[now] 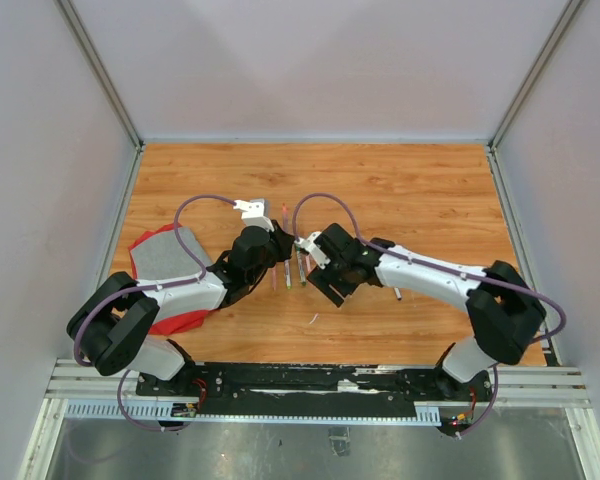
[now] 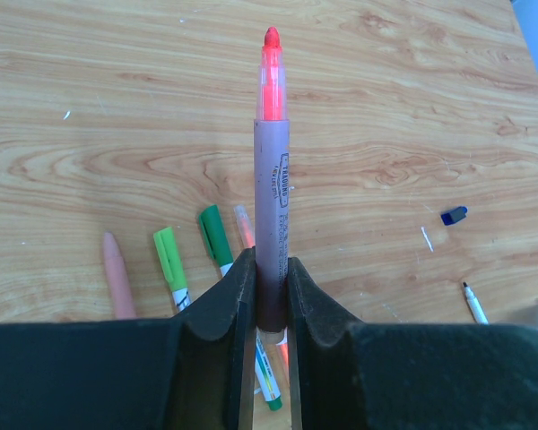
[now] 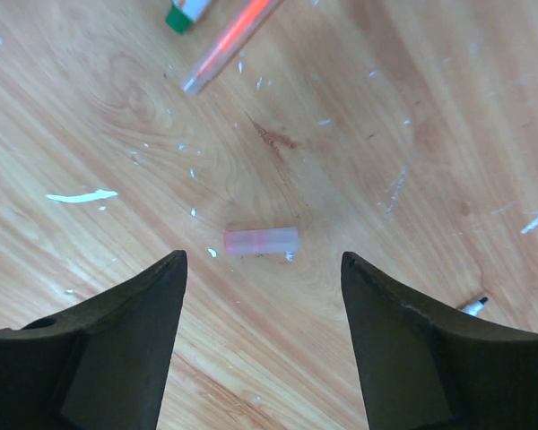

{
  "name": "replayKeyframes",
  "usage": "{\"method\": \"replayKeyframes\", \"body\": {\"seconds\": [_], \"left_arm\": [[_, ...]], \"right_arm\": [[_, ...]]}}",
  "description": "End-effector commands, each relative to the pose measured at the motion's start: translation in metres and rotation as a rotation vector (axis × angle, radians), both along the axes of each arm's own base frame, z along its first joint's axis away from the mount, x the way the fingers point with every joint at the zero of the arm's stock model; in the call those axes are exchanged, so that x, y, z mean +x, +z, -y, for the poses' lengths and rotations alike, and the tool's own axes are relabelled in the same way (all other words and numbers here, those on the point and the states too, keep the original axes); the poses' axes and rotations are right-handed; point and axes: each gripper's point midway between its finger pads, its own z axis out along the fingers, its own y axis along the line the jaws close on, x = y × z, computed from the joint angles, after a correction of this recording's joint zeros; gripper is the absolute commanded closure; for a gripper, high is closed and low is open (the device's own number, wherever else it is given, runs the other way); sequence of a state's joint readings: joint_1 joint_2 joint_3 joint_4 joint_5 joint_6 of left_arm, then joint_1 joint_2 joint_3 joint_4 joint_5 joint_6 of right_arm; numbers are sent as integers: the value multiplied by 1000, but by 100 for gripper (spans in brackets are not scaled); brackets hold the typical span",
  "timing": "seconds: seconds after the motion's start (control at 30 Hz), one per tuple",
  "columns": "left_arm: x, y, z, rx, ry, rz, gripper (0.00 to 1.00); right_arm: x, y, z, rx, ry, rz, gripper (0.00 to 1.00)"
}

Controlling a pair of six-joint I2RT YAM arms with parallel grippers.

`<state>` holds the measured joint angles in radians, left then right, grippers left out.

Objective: Insert the pens into the pen caps
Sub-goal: Adjust the pen cap at the center of the board, then insert the pen cap onto the pen.

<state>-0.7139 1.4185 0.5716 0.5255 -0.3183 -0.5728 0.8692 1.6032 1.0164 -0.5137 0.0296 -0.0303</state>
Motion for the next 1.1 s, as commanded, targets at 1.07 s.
{"method": "replayKeyframes", "body": {"seconds": [1.07], "left_arm": [[3,5,9,-18,-40,24,99]], "right_arm": [[-18,23,23,157,-1377,-55,30]]}}
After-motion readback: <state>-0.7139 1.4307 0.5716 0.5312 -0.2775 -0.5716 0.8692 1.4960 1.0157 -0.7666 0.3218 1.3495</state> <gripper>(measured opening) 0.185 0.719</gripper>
